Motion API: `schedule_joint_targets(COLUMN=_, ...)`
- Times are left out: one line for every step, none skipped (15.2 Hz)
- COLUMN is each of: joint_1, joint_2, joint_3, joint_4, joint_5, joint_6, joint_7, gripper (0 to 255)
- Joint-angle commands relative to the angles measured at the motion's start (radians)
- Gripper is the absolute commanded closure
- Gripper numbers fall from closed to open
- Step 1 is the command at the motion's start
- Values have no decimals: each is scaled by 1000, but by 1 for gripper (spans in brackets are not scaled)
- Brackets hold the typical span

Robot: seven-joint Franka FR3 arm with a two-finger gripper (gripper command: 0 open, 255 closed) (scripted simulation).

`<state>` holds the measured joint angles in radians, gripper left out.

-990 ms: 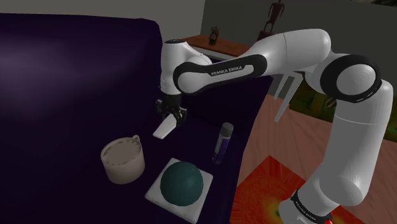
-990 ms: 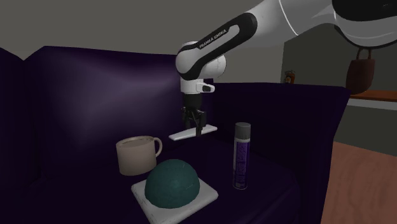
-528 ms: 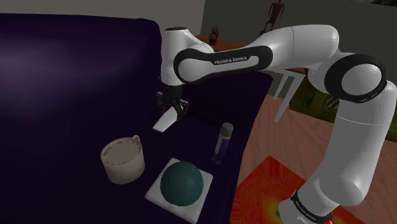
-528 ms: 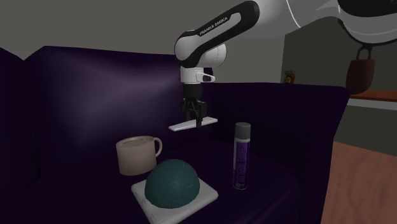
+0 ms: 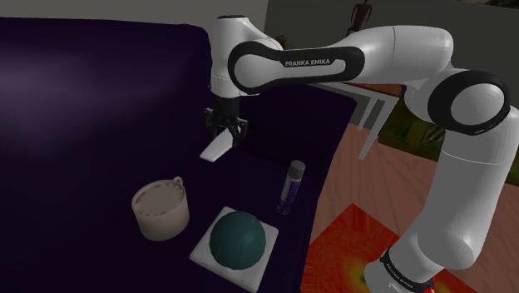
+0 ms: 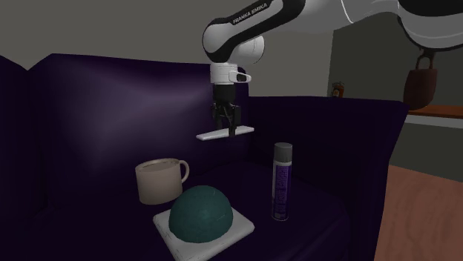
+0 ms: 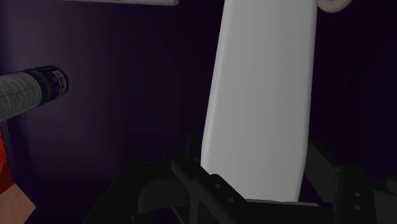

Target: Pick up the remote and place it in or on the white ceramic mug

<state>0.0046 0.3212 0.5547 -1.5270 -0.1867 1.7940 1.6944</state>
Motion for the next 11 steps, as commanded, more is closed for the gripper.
schedule_joint_targets(joint_1=23, joint_2=20, joint_3=5, joint_4=35, joint_5=-11, joint_6=-19, joint_7=23, gripper=255)
schedule_joint_targets(joint_1=46, joint_2=41, joint_3=9, joint_4=63, joint_5=-22, joint_6=-30, joint_7=47, gripper=255)
schedule_joint_targets(joint_1=69, joint_2=63, joint_3=12, joint_4=92, joint_5=-34, joint_6=-41, joint_7=70, gripper=255)
schedule_joint_targets(joint_1=94, joint_2=86, joint_3=14, joint_4=123, joint_5=-46, joint_6=-53, joint_7=92, gripper=255)
schedule_joint_targets(joint_1=119, joint_2=110, joint_3=16, joint_4=157, joint_5=-59, joint_6=-66, joint_7=114, gripper=255)
schedule_joint_targets(joint_1=146, joint_2=135, joint_3=17, joint_4=193, joint_5=-71, joint_6=-80, joint_7=135, gripper=255)
schedule_joint_targets(joint_1=174, joint_2=162, joint_3=18, joint_4=232, joint_5=-84, joint_6=-96, joint_7=156, gripper=255)
schedule_joint_targets(joint_1=203, joint_2=190, joint_3=17, joint_4=274, joint_5=-97, joint_6=-112, joint_7=175, gripper=255)
schedule_joint_targets(joint_1=234, joint_2=220, joint_3=16, joint_4=319, joint_5=-110, joint_6=-131, joint_7=193, gripper=255)
schedule_joint_targets(joint_1=266, joint_2=251, joint_3=14, joint_4=369, joint_5=-124, joint_6=-151, joint_7=210, gripper=255)
schedule_joint_targets(joint_1=299, joint_2=285, joint_3=11, joint_4=424, joint_5=-138, joint_6=-173, joint_7=226, gripper=255)
